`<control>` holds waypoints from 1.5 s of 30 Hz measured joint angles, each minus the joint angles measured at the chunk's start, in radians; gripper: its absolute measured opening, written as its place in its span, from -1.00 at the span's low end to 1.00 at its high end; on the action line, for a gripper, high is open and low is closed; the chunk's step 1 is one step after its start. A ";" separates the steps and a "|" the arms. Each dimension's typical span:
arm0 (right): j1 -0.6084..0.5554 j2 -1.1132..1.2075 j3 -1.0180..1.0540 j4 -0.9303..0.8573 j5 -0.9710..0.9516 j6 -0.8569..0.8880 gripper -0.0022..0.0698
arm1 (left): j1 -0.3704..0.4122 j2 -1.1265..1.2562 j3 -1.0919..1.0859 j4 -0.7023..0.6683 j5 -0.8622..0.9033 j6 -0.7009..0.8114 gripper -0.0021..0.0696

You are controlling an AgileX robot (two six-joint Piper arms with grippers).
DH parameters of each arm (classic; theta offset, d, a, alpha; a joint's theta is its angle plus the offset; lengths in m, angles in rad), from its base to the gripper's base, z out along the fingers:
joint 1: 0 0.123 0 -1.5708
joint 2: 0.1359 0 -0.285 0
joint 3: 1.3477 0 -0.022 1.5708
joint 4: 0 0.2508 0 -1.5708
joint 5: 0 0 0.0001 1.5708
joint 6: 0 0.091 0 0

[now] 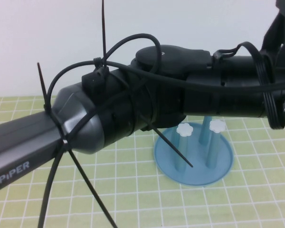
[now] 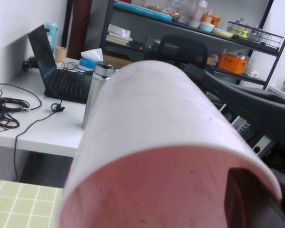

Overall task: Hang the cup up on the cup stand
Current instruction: Adjust the cup with two arms

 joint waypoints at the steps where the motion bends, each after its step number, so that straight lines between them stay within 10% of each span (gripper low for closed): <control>1: 0.000 0.000 0.000 0.000 -0.009 0.000 0.78 | -0.002 0.000 0.000 0.002 0.000 -0.002 -0.94; 24: 0.000 0.002 0.006 -0.025 -0.104 -0.127 0.97 | -0.002 0.012 0.000 0.001 0.067 -0.074 -0.94; 34: 0.000 0.003 0.006 -0.040 -0.104 -0.136 0.71 | 0.002 0.012 0.000 -0.017 0.053 -0.078 -0.91; 42: 0.000 0.008 0.006 -0.057 -0.121 -0.186 0.69 | 0.070 -0.003 -0.002 0.010 0.081 -0.081 0.33; 45: 0.000 0.008 0.006 -0.071 -0.129 -0.216 0.67 | 0.146 -0.024 -0.002 0.027 0.161 -0.105 0.49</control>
